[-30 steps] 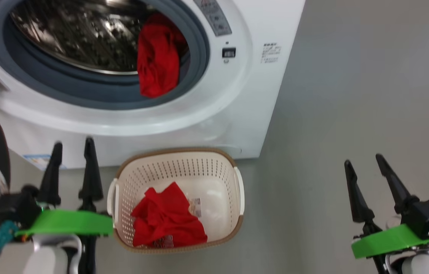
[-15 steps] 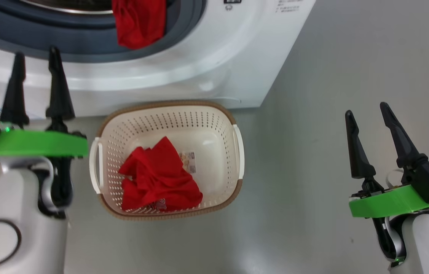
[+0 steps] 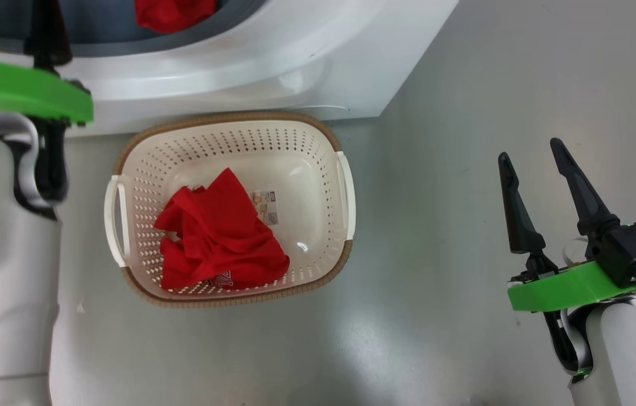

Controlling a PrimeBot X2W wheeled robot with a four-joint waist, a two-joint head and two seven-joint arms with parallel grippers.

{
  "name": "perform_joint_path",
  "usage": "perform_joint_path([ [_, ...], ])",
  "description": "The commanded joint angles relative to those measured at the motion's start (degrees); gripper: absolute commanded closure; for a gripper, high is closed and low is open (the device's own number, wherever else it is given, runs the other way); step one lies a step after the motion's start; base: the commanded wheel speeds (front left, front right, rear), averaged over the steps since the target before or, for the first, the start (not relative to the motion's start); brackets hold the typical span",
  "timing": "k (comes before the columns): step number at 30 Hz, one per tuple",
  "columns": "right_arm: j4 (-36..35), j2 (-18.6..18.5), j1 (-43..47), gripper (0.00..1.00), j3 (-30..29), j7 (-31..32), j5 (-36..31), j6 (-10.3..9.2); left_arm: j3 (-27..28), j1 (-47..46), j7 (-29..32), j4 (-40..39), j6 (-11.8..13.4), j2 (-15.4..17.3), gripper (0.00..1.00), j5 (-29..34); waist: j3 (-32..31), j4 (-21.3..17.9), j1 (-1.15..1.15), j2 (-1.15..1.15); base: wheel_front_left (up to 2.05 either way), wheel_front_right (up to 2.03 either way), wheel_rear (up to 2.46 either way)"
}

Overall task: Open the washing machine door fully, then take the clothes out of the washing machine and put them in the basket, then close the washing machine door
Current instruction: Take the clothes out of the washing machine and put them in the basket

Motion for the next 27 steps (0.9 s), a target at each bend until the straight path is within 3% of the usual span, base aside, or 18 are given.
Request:
perform_joint_path([
  [1,-0.8,-0.2,-0.2,0.00,1.7,-0.4,0.0,0.28,1.2,-2.2,0.5,0.4,-0.5,2.4,0.00,-0.7,0.8,-0.5,0.00,0.00,0.00,0.00,0.00],
  [6,-0.1,-0.2,-0.9,0.00,2.3,-0.4,0.8,0.28,1.5,-7.5,1.6,5.9,-2.3,2.1,0.00,-2.8,1.9,-1.1,0.00,0.00,0.00,0.00,0.00],
  [14,0.7,-0.2,-2.0,0.00,3.4,-0.4,2.0,0.28,4.3,-17.9,7.5,17.1,-5.4,1.0,0.00,-11.2,3.4,-3.3,0.00,0.00,0.00,0.00,0.00],
  [27,1.6,-0.2,-1.9,0.00,4.7,-0.4,4.2,0.28,-0.2,-24.0,22.2,28.5,-6.4,5.1,0.00,-14.1,3.8,-8.1,0.00,0.00,0.00,0.00,0.00],
])
